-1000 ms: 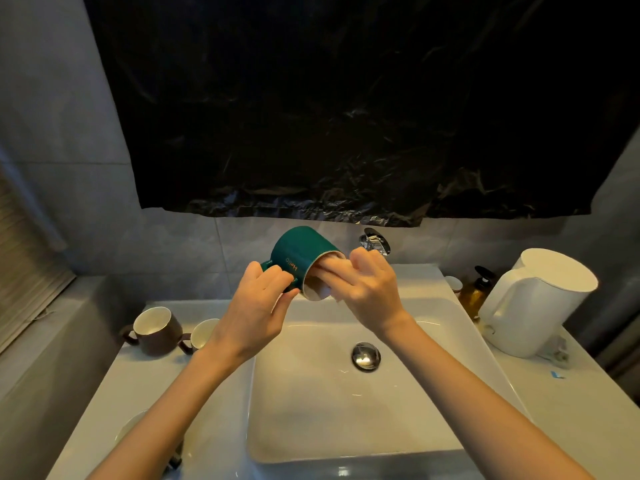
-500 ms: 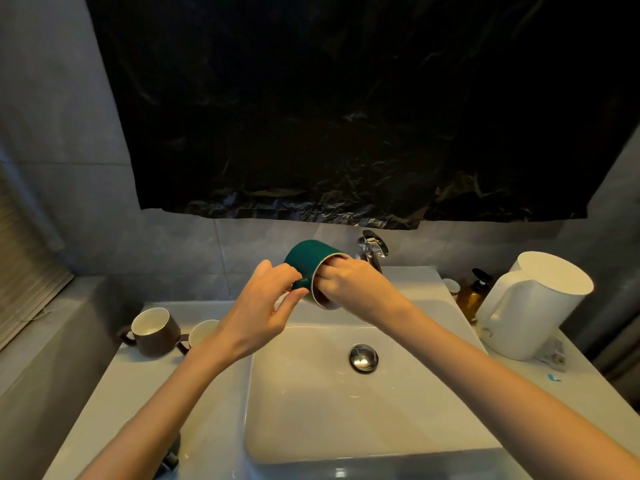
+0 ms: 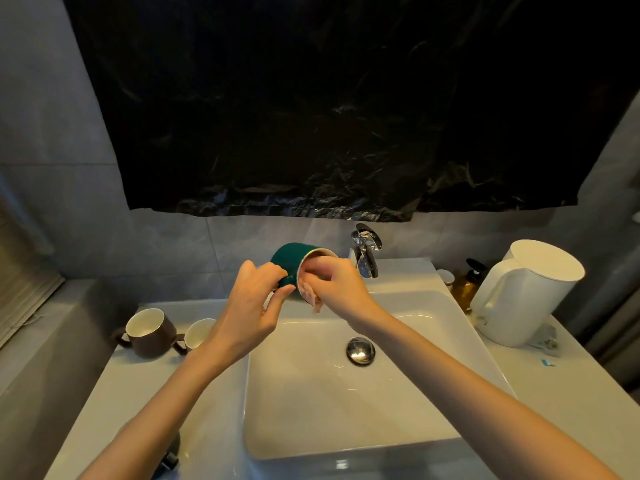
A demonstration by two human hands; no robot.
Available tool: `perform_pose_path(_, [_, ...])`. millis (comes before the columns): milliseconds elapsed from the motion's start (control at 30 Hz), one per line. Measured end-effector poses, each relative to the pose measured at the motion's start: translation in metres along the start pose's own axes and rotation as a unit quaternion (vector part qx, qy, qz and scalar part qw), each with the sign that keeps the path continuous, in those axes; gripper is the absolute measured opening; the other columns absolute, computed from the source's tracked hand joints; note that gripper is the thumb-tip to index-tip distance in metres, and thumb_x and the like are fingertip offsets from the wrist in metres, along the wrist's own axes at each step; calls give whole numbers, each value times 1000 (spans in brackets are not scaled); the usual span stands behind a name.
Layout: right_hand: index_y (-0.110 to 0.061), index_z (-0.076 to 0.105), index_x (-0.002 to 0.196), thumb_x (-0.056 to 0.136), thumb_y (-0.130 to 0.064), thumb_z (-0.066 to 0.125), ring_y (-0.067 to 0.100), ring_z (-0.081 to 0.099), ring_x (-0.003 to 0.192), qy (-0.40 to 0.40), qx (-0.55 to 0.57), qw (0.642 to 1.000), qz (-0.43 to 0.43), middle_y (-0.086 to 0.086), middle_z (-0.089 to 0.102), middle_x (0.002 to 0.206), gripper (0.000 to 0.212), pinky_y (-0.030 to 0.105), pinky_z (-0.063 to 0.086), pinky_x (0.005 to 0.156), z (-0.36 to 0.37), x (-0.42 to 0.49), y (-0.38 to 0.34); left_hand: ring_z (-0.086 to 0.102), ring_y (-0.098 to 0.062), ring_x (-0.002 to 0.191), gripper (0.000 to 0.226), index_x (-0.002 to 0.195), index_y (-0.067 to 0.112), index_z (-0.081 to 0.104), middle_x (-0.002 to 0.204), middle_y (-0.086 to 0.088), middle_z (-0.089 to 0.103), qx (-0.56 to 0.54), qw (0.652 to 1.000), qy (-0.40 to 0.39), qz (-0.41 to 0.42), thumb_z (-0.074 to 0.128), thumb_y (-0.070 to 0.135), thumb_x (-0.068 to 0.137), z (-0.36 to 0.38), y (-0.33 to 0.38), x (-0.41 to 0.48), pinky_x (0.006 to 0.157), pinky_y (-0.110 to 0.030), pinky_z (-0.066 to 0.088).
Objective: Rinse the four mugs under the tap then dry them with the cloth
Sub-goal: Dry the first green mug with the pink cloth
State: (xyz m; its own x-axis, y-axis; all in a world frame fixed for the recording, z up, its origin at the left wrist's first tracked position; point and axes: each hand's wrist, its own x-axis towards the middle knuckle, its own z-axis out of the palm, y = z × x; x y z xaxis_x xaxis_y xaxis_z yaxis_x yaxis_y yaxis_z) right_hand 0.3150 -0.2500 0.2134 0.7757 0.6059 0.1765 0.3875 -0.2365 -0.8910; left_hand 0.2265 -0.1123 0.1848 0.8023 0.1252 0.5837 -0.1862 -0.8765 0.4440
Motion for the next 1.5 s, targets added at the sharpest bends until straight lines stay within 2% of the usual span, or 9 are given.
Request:
perform_pose_path(167, [-14, 74, 100, 86, -16, 71, 1, 67, 85, 14, 73, 995, -59, -6, 71, 93, 14, 17, 53, 71, -22, -8, 0, 42, -8, 81, 9, 91, 19, 56, 81, 17, 48, -19, 999, 26, -44, 48, 22, 93, 0, -3, 7, 63, -21, 33])
perform_pose_path(467, [-7, 68, 87, 82, -4, 68, 14, 62, 77, 114, -106, 943, -293, 2, 63, 85, 5, 35, 54, 65, -26, -1, 4, 40, -3, 78, 22, 91, 33, 53, 72, 25, 52, -97, 994, -20, -54, 50, 12, 96, 4, 13, 9, 66, -12, 34])
perform_pose_path(667, [-8, 62, 84, 82, -1, 65, 19, 61, 72, 94, -374, 817, -428, 5, 64, 92, 7, 32, 54, 53, -46, 8, 15, 42, -5, 81, 9, 90, 16, 57, 77, 14, 52, -80, 995, -22, -56, 50, 15, 97, 3, 21, 16, 65, -11, 33])
perform_pose_path(833, [-9, 67, 100, 72, -9, 80, 25, 66, 83, 22, -455, 845, -281, 6, 66, 102, 31, 37, 57, 59, -57, -6, 10, 41, -5, 85, 7, 97, 14, 57, 86, 12, 51, -28, 999, 1, -29, 52, 19, 96, 14, 33, 24, 66, -16, 35])
perform_pose_path(933, [-17, 72, 101, 85, -11, 67, 21, 64, 94, -3, -307, 940, -149, 1, 68, 106, 17, 39, 54, 79, -69, -16, 12, 38, -6, 83, 7, 97, 15, 56, 88, 10, 51, -22, 1000, -9, -5, 52, 20, 96, 25, 43, 27, 66, -20, 35])
perform_pose_path(1067, [-21, 75, 100, 91, -12, 61, 5, 66, 84, -4, -148, 988, -44, -9, 69, 90, 19, 24, 57, 70, -110, -36, 16, 41, -14, 83, 10, 97, 14, 56, 89, 5, 55, -40, 999, -8, -26, 50, 21, 97, 47, 58, 27, 67, -28, 40])
perform_pose_path(1267, [-27, 67, 77, 87, -1, 57, 5, 63, 75, 199, -14, 980, 3, -4, 67, 81, 30, 13, 47, 61, -171, -85, 47, 44, -12, 85, 10, 92, 20, 53, 85, 7, 53, -136, 986, -20, -97, 46, 23, 99, 86, 88, 37, 65, -18, 35])
perform_pose_path(1400, [-21, 69, 89, 91, -10, 60, 1, 59, 76, 353, -100, 929, 52, -10, 64, 82, 15, 9, 44, 58, -204, -123, 82, 54, -22, 87, 15, 94, 16, 56, 89, -6, 59, -219, 963, -53, -145, 45, 25, 99, 117, 109, 39, 70, -34, 46])
perform_pose_path(1500, [-18, 69, 94, 94, -12, 58, 8, 60, 72, 365, -171, 906, 128, -4, 64, 90, 12, 11, 44, 50, -225, -149, 130, 56, -17, 88, 15, 98, 13, 56, 92, -4, 60, -262, 948, -82, -163, 45, 22, 99, 139, 130, 35, 71, -26, 47])
